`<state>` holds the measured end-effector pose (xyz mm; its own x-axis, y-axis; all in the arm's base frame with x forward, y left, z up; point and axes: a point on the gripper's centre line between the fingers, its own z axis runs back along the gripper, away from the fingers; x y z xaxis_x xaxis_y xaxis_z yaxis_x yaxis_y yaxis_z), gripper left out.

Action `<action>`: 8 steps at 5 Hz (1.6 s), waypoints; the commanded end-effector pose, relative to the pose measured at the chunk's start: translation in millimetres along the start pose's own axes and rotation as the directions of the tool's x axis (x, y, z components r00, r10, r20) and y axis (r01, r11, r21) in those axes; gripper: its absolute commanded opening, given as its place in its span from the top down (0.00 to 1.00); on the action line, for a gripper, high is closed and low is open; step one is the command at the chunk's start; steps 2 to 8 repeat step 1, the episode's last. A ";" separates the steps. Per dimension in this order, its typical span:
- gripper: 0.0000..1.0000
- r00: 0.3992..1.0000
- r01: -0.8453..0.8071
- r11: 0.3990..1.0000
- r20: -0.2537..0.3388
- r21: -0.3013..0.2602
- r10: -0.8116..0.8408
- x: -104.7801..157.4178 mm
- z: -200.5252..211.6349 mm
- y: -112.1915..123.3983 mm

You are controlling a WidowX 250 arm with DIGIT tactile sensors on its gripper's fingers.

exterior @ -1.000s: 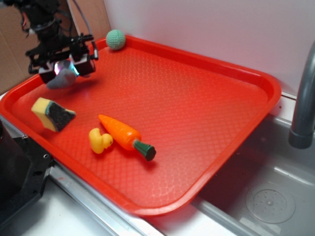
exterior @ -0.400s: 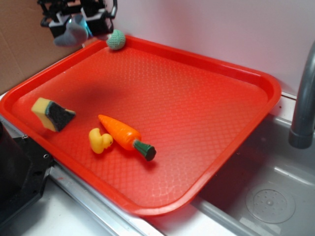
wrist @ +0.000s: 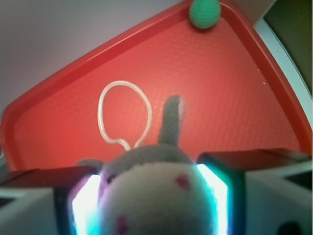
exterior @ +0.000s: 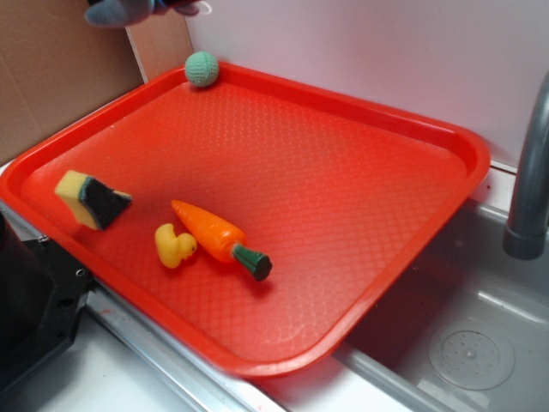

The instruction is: Grab the gray animal.

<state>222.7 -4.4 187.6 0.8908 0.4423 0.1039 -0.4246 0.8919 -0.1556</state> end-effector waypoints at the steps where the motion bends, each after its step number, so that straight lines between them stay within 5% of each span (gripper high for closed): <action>1: 1.00 0.998 0.018 1.000 0.064 0.024 -0.019 -7.1 18.7 -8.4; 8: 1.00 0.998 0.018 1.000 0.064 0.024 -0.019 -7.1 18.7 -8.4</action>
